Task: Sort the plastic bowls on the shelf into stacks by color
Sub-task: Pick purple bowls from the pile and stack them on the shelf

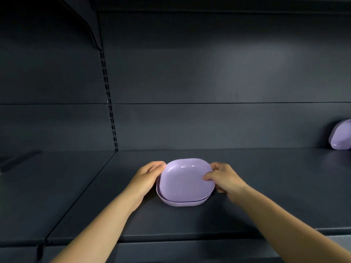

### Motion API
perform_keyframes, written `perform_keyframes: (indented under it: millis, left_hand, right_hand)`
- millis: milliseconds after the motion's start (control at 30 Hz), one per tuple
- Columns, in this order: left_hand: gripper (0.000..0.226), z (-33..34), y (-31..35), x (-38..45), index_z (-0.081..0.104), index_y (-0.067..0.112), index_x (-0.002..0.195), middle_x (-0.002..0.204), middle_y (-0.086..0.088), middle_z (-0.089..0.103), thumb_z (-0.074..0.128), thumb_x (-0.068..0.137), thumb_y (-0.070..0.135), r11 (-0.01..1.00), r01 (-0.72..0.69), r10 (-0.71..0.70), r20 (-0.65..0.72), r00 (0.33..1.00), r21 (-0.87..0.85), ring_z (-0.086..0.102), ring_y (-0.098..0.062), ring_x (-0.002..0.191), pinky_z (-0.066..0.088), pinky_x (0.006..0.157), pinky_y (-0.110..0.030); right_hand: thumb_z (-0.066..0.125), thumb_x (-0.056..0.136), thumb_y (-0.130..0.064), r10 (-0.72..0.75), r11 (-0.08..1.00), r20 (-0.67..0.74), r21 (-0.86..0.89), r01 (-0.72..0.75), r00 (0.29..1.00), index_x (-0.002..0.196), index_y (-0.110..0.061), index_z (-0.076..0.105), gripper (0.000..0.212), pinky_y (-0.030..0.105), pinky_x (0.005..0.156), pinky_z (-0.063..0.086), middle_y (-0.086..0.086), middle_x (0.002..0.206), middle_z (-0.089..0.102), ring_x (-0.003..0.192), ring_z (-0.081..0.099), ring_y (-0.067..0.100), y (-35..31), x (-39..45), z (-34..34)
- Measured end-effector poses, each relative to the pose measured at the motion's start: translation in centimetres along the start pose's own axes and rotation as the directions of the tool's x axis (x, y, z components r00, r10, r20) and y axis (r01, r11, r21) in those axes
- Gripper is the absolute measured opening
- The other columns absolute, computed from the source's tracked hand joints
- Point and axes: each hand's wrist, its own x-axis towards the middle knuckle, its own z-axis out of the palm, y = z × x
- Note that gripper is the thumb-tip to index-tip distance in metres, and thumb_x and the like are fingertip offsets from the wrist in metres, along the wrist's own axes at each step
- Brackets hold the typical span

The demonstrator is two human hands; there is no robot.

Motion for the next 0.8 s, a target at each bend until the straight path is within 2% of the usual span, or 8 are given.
perform_keyframes:
  millis: [67,100,167,367,600,733,800]
  left_hand:
    - [0.026,0.0,-0.1,-0.1,0.06,0.027,0.119,0.121,0.014,0.059,0.057,0.093,0.03,0.997,-0.013,0.01,0.036,0.999,0.078,0.052,-0.004,0.115,0.034,0.098,-0.021]
    - [0.03,0.1,-0.2,-0.2,0.057,0.026,0.123,0.122,0.014,0.057,0.057,0.093,0.028,0.994,-0.022,0.017,0.05,0.999,0.106,0.051,-0.004,0.116,0.033,0.096,-0.019]
    - [0.033,0.0,-0.4,-0.2,0.056,0.025,0.125,0.121,0.015,0.057,0.059,0.092,0.022,0.99,-0.04,0.031,0.069,0.997,0.132,0.051,-0.004,0.116,0.034,0.094,-0.019]
    - [0.048,-0.2,-0.8,0.1,0.056,0.027,0.123,0.117,0.013,0.06,0.062,0.083,0.001,0.977,-0.028,0.013,0.07,0.997,0.211,0.057,-0.008,0.111,0.042,0.091,-0.021]
    - [0.057,-0.4,-0.9,0.3,0.056,0.025,0.124,0.117,0.012,0.06,0.057,0.078,-0.01,0.967,-0.027,0.007,0.078,0.997,0.254,0.056,-0.01,0.112,0.041,0.09,-0.022]
    - [0.066,-0.4,-0.6,0.5,0.05,0.022,0.133,0.128,0.009,0.055,0.06,0.077,-0.011,0.953,-0.012,-0.012,0.077,0.997,0.302,0.051,-0.011,0.117,0.038,0.096,-0.025]
    - [0.07,-0.2,-0.2,0.6,0.045,0.018,0.138,0.134,0.004,0.052,0.06,0.077,-0.013,0.944,0.011,-0.043,0.088,0.995,0.33,0.049,-0.011,0.117,0.037,0.096,-0.025]
  right_hand:
    - [0.06,0.078,0.001,-0.067,0.997,-0.019,-0.049,0.066,0.998,0.09,-0.011,0.063,0.018,0.026,0.055,0.044,0.003,0.069,0.059,0.06,0.054,0.019,0.1,-0.3,0.9]
    - [0.06,0.077,0.001,-0.093,0.994,-0.023,-0.066,0.091,0.995,0.091,-0.013,0.064,0.02,0.029,0.065,0.049,0.002,0.075,0.065,0.069,0.061,0.02,0.2,-0.4,1.2]
    - [0.058,0.076,0.001,-0.136,0.984,-0.019,-0.116,0.132,0.991,0.091,-0.016,0.066,0.023,0.031,0.073,0.052,0.002,0.083,0.07,0.079,0.066,0.022,0.4,-0.6,1.5]
    - [0.052,0.07,0.005,-0.227,0.93,0.041,-0.287,0.229,0.973,0.091,-0.009,0.067,0.03,0.032,0.068,0.052,0.007,0.085,0.07,0.082,0.066,0.025,1.0,-0.9,1.6]
    - [0.046,0.065,0.007,-0.196,0.94,0.075,-0.269,0.209,0.978,0.089,-0.009,0.066,0.035,0.03,0.066,0.048,0.012,0.087,0.068,0.085,0.065,0.032,1.4,-0.6,1.4]
    - [0.048,0.067,0.006,-0.158,0.95,0.088,-0.258,0.176,0.983,0.094,-0.013,0.067,0.039,0.034,0.073,0.053,0.006,0.087,0.07,0.084,0.067,0.025,1.2,-0.4,1.2]
    - [0.054,0.067,0.004,-0.127,0.958,0.107,-0.244,0.15,0.986,0.099,-0.008,0.066,0.036,0.03,0.069,0.048,0.004,0.084,0.068,0.078,0.063,0.023,1.1,-0.3,1.0]
